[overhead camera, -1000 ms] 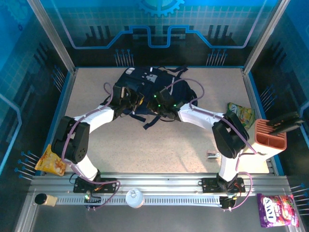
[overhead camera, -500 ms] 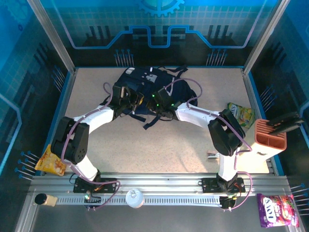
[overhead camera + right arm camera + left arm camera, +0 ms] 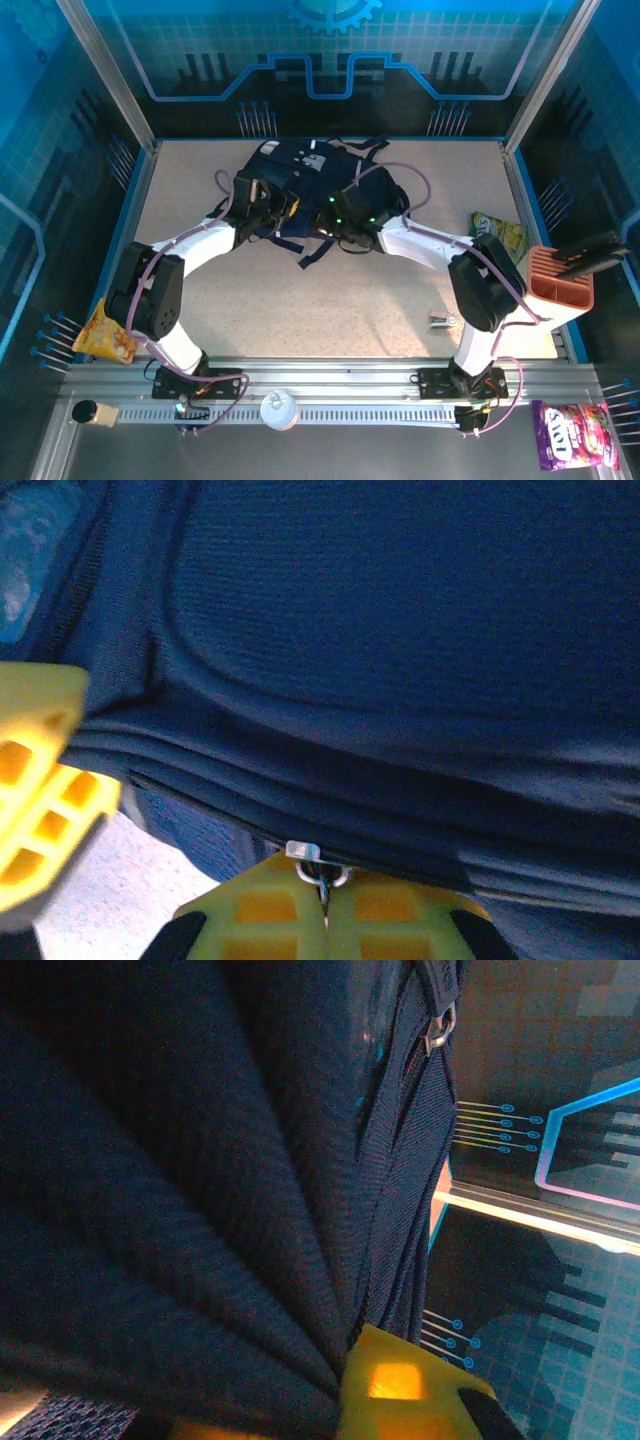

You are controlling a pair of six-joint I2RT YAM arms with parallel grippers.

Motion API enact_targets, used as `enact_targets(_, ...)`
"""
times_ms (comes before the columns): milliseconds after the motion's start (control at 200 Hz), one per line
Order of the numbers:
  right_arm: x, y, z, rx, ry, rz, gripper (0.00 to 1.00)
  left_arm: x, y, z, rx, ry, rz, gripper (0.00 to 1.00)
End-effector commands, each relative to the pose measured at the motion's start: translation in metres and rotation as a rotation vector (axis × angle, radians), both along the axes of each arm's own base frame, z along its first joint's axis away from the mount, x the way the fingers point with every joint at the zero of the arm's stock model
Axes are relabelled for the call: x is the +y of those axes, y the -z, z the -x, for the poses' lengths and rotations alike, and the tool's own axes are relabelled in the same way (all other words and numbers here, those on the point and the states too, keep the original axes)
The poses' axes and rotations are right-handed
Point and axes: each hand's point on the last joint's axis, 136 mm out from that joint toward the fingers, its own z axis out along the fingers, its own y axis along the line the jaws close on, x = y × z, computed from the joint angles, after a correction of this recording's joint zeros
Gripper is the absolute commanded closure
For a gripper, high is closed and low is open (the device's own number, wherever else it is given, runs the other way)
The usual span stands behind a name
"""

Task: Pack the student bag
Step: Zip the student bag at the center of the table.

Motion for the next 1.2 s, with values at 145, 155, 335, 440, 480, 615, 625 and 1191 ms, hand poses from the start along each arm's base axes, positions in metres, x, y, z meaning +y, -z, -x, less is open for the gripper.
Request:
enact_targets(145, -0.065, 0.022, 0.023, 0.076, -0.033, 0.196, 0.98, 0.001, -0.025, -0.005, -0.097, 0.05, -0.011, 1.0)
enact_targets(155, -0.067, 0.023, 0.024, 0.077, -0.033, 0.203, 0.98, 0.001, -0.025, -0.005, -0.096, 0.051, -0.01, 1.0)
enact_targets(335, -0.06, 0.008, 0.014, -0.009, -0.126, 0.244, 0.9, -0.003, -0.028, -0.005, -0.101, 0.07, 0.003, 1.0)
enact_targets(440, -0.048, 0.0, 0.008, -0.058, -0.198, 0.249, 0.77, -0.004, -0.028, -0.005, -0.103, 0.076, 0.005, 1.0)
enact_targets(480, -0.046, 0.001, 0.006, -0.059, -0.212, 0.254, 0.73, -0.004, -0.028, -0.005, -0.102, 0.076, 0.004, 1.0)
enact_targets(615, -0.041, 0.005, 0.001, -0.056, -0.225, 0.268, 0.71, -0.004, -0.029, -0.005, -0.103, 0.078, 0.006, 1.0)
enact_targets(625, -0.041, 0.006, 0.001, -0.056, -0.226, 0.267, 0.71, -0.004, -0.029, -0.005, -0.103, 0.077, 0.006, 1.0)
enact_targets(1191, -0.028, 0.015, 0.009, 0.035, -0.045, 0.186, 0.62, -0.005, -0.03, -0.004, -0.1, 0.075, 0.014, 1.0)
